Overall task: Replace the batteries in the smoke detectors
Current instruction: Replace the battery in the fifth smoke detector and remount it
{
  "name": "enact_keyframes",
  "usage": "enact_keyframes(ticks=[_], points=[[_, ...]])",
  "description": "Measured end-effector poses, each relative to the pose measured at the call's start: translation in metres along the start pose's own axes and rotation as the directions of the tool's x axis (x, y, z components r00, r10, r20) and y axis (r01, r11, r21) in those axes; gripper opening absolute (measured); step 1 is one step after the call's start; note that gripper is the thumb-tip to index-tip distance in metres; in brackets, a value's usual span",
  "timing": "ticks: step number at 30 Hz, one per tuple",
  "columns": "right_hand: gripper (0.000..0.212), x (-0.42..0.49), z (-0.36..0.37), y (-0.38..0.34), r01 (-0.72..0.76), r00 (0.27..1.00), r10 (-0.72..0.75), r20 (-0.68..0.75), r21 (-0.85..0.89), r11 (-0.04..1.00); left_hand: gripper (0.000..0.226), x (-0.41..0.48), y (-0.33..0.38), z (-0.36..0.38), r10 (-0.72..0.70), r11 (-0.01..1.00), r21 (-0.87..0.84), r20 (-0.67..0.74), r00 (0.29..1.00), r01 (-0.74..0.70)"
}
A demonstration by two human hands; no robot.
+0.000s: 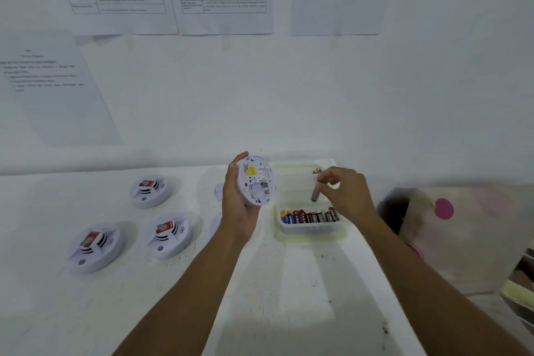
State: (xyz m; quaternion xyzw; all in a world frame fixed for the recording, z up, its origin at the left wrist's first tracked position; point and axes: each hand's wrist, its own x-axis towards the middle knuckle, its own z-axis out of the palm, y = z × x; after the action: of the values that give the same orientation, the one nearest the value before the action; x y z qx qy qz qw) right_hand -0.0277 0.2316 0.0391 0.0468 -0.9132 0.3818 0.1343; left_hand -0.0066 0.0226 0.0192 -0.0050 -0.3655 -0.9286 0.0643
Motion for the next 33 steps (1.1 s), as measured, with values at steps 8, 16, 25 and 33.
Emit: enact_keyframes(ticks=[8,16,25,33], points=[[0.012,0.017,0.005,0.027,0.142,0.957,0.026,0.287,-0.548,0.825,0.034,0.005,-0.014,0.013,-0.036,0.998,0.055,-0.003,0.999,0.036],[0.013,0.026,0.002,0.035,0.174,0.976,-0.088,0.198,-0.47,0.865,0.038,0.019,-0.017,0.008,-0.038,0.998,0.056,0.011,0.999,0.037],[0.01,0.107,0.007,0.027,0.157,0.966,-0.087,0.245,-0.282,0.947,0.039,0.043,-0.012,0.009,-0.109,0.992,0.064,0.05,0.993,0.106],[0.026,0.153,0.045,0.03,0.236,0.898,0.077,0.434,-0.621,0.748,0.039,0.07,-0.01,-0.002,-0.136,0.99,0.038,0.073,0.988,0.133]])
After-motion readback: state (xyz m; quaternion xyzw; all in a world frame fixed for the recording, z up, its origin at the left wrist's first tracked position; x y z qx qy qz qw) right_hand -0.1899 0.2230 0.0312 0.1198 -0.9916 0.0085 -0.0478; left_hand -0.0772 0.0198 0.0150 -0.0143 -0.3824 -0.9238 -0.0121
